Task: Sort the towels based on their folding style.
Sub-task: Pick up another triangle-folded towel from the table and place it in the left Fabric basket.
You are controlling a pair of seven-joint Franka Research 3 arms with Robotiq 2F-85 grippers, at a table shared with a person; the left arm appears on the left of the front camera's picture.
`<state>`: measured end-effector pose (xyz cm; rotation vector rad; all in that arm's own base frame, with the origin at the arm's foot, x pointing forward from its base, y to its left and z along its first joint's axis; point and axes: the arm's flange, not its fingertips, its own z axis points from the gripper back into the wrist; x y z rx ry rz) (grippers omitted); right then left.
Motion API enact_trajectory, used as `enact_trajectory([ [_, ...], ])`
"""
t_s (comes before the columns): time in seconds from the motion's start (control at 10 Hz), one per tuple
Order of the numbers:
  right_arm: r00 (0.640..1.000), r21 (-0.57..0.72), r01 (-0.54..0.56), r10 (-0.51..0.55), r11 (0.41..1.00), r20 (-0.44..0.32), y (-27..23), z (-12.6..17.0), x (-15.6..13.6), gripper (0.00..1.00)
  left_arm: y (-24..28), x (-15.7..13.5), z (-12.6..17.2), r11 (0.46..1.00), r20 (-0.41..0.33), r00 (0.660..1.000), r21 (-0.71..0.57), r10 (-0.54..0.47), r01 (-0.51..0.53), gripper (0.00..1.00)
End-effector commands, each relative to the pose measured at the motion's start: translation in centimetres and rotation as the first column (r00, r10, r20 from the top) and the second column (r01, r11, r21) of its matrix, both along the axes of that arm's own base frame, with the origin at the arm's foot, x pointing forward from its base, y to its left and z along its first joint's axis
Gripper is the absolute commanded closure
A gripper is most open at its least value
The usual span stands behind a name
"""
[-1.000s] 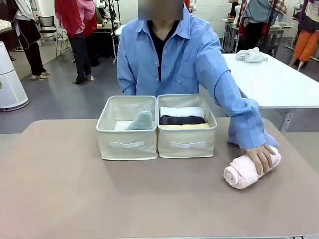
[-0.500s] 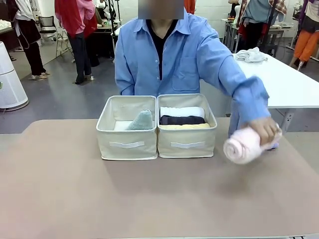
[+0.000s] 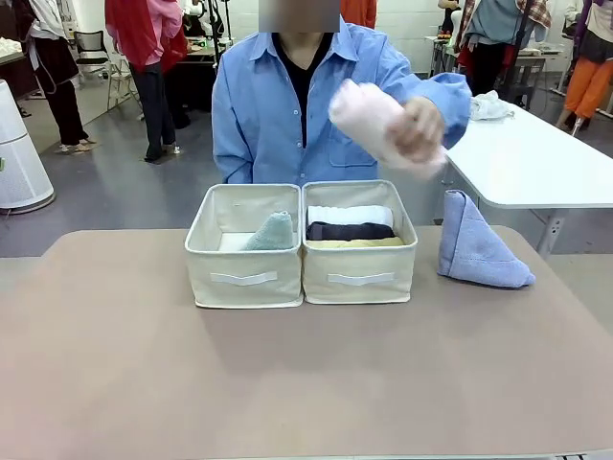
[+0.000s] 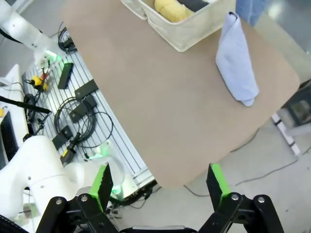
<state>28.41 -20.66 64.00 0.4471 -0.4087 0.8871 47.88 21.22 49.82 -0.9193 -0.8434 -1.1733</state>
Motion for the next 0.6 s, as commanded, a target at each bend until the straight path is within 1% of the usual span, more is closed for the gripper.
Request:
enact_trajectory([
  [0.0,1.0,-0.001,-0.009,0.009,1.0,0.0,0.0,0.0,-0.1,0.0,0.0,-0.1,0.1,1.0,0.003,1.0,0.007,0.008,-0.008,0.0],
  [0.3,1.0,0.0,0.0,0.0,1.0,0.0,0.0,0.0,0.0,0.0,0.0,-0.1,0.1,1.0,0.003,1.0,0.007,0.008,-0.008,0.0],
  [0.4,0.999,-0.082,-0.003,0.006,0.997,0.034,2.2,-0.1,1.3,0.0,0.0,-0.1,0.1,1.0,0.003,1.0,0.007,0.008,-0.008,0.0],
  [0.5,0.997,-0.167,-0.045,0.055,0.985,0.056,4.9,-0.4,2.8,0.0,0.0,-0.1,0.1,1.0,0.003,1.0,0.007,0.008,-0.008,0.0],
])
